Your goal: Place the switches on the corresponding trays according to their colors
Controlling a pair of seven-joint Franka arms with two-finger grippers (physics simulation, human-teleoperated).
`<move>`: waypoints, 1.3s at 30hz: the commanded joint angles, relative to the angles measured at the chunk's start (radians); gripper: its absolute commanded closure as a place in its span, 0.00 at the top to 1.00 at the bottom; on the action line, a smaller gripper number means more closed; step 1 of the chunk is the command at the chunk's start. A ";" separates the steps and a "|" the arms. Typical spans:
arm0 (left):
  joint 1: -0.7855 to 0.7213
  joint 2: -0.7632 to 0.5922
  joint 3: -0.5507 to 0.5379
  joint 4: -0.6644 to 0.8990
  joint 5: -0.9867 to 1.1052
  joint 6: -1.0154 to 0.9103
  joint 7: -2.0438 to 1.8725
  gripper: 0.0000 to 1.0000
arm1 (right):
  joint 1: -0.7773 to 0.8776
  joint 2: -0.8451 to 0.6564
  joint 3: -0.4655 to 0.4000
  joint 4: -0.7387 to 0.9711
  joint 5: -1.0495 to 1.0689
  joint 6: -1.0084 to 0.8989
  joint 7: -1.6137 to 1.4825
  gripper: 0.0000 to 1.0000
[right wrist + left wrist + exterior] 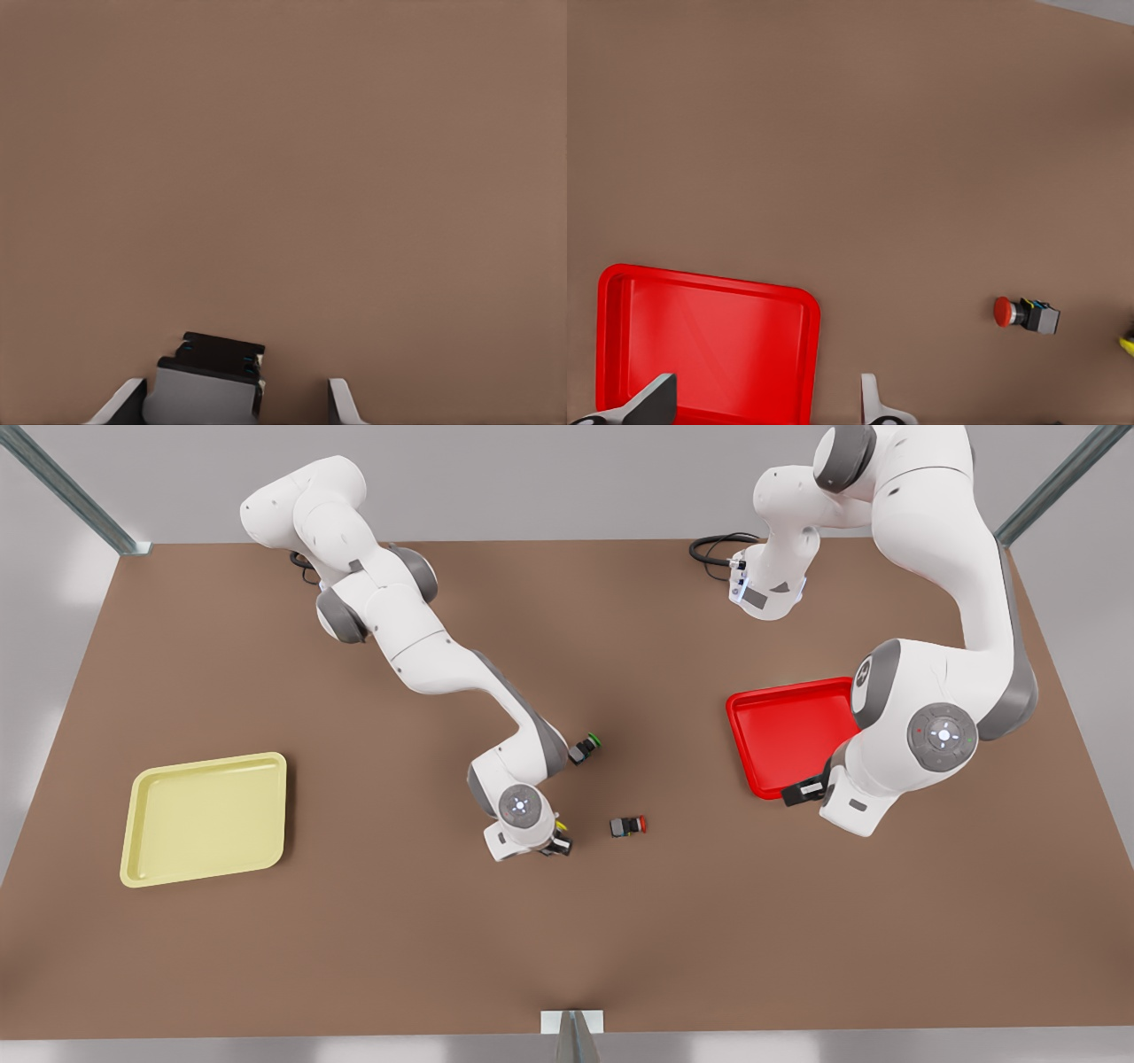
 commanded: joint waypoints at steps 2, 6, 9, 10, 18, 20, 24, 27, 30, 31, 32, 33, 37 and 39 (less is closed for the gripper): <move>0.000 0.001 -0.001 0.000 0.000 0.000 0.000 1.00 | 0.000 0.000 -0.002 0.000 0.000 -0.002 -0.002 0.69; 0.000 0.001 -0.001 -0.002 -0.001 0.000 0.000 1.00 | -0.001 -0.003 -0.002 0.000 0.000 -0.014 0.000 0.63; 0.000 0.001 -0.001 -0.002 -0.001 0.000 0.003 1.00 | -0.001 -0.005 -0.002 0.000 0.000 -0.021 -0.002 0.59; 0.000 0.001 -0.001 -0.002 -0.001 0.000 0.005 1.00 | -0.001 -0.005 -0.002 -0.002 0.000 -0.021 0.000 0.57; 0.000 0.003 -0.001 -0.003 -0.003 0.002 0.005 1.00 | -0.001 -0.006 -0.002 -0.003 -0.002 -0.034 0.006 0.44; 0.000 0.004 -0.001 -0.003 -0.003 0.003 0.006 1.00 | -0.001 -0.006 -0.003 -0.002 0.000 -0.037 0.006 0.48; 0.000 0.001 -0.001 -0.002 -0.003 0.002 0.008 1.00 | -0.003 -0.028 -0.003 -0.006 -0.002 -0.054 0.001 0.49; 0.000 0.000 -0.001 -0.002 -0.003 0.002 0.006 1.00 | -0.020 -0.112 -0.002 -0.093 -0.005 -0.049 -0.026 0.49; -0.079 0.003 -0.017 0.002 -0.034 0.008 -0.162 1.00 | -0.066 -0.270 0.008 -0.311 -0.078 0.001 -0.058 0.49; -0.121 0.012 -0.015 0.005 -0.067 0.012 -0.258 1.00 | -0.092 -0.328 0.008 -0.394 -0.080 0.029 -0.109 0.49; -0.170 0.018 -0.017 0.005 -0.092 0.057 -0.365 1.00 | -0.123 -0.402 0.008 -0.495 -0.101 0.048 -0.153 0.49; -0.196 0.030 -0.017 0.005 -0.106 0.086 -0.465 1.00 | -0.149 -0.445 0.008 -0.558 -0.104 0.063 -0.193 0.49; -0.313 0.214 -0.017 0.117 -0.119 0.241 -1.133 1.00 | -0.296 -0.658 0.003 -0.887 -0.118 0.178 -0.439 0.51; -0.323 0.265 -0.015 0.117 -0.119 0.322 -1.336 1.00 | -0.345 -0.709 0.000 -0.974 -0.150 0.210 -0.522 0.51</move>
